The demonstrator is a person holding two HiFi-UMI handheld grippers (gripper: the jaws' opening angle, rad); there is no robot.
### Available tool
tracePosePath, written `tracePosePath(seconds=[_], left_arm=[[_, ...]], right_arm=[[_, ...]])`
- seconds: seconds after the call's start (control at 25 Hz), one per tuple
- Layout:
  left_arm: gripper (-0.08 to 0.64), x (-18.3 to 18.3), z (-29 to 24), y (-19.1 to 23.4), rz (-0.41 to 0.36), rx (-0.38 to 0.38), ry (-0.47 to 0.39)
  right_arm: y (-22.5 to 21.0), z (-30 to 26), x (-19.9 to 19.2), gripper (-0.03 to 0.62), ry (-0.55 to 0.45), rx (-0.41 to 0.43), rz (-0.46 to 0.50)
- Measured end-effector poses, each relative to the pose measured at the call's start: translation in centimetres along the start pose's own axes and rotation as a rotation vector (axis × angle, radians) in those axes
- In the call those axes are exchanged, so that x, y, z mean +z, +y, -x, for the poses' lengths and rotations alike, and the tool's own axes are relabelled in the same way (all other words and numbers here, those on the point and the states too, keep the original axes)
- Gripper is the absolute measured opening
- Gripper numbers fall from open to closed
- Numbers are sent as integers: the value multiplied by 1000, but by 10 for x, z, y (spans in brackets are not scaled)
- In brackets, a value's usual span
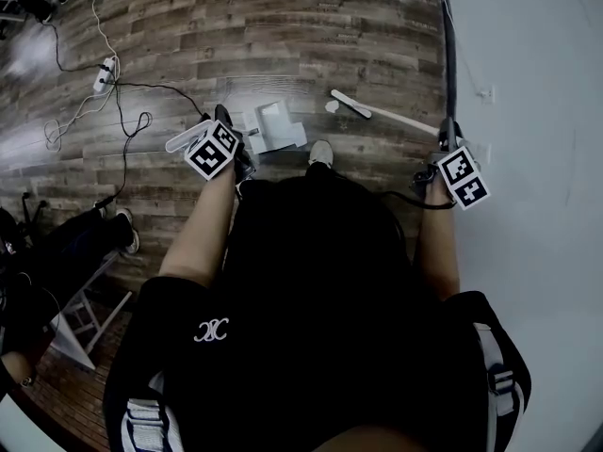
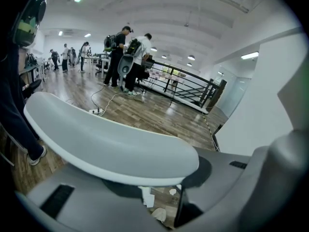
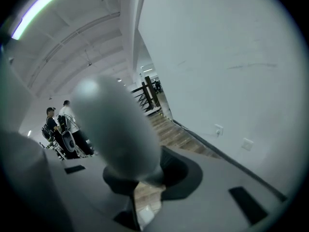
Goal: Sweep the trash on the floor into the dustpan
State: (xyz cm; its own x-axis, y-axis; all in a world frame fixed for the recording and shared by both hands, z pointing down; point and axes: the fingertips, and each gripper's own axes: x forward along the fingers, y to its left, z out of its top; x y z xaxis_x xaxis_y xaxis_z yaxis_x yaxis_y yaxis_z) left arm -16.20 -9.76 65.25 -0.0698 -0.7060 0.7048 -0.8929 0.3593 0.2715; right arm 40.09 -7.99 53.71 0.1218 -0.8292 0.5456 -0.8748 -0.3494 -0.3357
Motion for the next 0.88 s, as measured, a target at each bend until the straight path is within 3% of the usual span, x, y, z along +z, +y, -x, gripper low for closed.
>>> tracePosePath(seconds=[0.16,0.56,0.88], left_arm=[[153,-1,2,1,-3,9,-2],[153,-3,9,5,-1,-17,5],[153,-1,9,11,1,-42,6]], right_arm=[[15,-1,-15,91,48,26,-65],[81,13,-74,91,181,147,-106],[106,12,-98,107,206,183,-248]])
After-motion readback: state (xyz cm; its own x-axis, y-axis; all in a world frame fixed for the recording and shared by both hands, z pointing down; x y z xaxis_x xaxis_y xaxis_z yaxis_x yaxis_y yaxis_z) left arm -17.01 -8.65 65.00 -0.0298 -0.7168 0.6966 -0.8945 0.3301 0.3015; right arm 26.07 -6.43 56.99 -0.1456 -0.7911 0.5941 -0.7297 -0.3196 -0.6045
